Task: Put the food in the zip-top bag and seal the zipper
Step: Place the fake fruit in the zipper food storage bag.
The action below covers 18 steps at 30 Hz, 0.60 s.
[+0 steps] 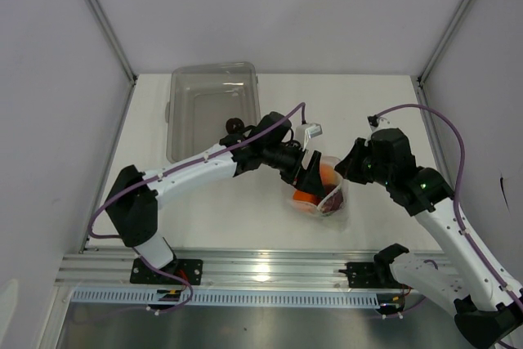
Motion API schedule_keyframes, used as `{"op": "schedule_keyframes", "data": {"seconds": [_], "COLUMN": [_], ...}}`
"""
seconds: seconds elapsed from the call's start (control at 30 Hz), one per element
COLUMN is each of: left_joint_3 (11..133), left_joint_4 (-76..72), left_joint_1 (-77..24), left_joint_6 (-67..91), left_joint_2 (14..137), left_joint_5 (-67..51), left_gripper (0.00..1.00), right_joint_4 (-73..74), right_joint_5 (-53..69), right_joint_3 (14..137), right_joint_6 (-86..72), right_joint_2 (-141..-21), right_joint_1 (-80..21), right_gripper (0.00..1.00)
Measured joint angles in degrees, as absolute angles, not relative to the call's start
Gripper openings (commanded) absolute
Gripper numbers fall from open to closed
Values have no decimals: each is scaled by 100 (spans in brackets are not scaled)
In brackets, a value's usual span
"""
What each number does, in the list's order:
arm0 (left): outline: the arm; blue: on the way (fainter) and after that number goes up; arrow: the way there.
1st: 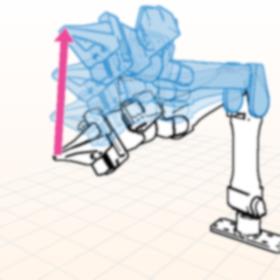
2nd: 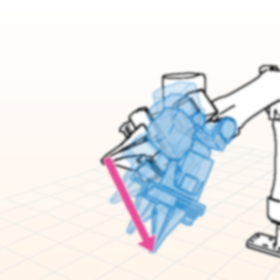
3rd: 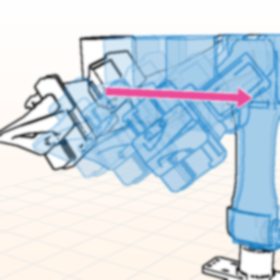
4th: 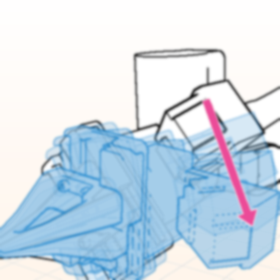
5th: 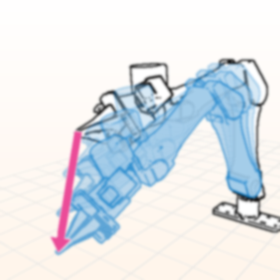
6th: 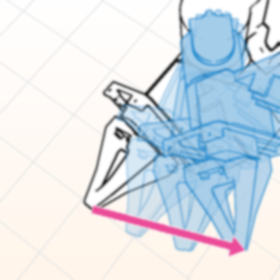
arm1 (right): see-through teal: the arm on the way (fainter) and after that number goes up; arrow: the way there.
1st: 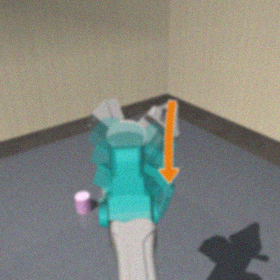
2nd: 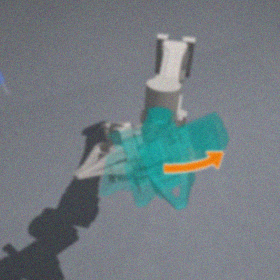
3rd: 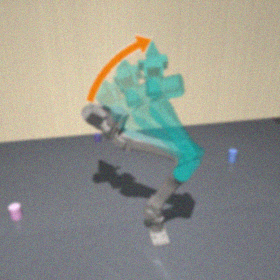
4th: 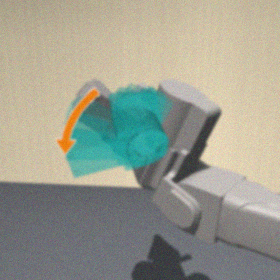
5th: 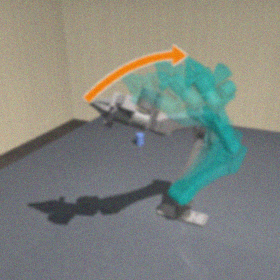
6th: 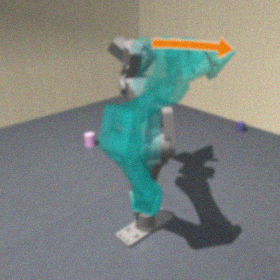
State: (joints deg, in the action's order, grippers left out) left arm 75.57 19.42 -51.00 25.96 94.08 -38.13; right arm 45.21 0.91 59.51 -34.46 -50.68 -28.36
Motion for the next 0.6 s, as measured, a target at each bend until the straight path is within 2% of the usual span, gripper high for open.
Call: {"op": "schedule_keyframes", "data": {"seconds": [0.27, 0.6], "left_joint_3": [7557, 7308], "left_joint_4": [1984, 1706], "left_joint_1": [-5100, -5006], "left_joint_6": [2381, 2067], "left_joint_2": [9212, 8099], "left_joint_5": [-3603, -3153], "left_gripper": [96, 99], "right_joint_4": [4536, 4523], "right_joint_5": [86, 89], "right_joint_3": [5951, 5946], "right_joint_6": [-3446, -3448], "right_joint_2": [-5063, -5022], "right_joint_1": [-2836, -2836], "right_gripper": [0, 0]}}
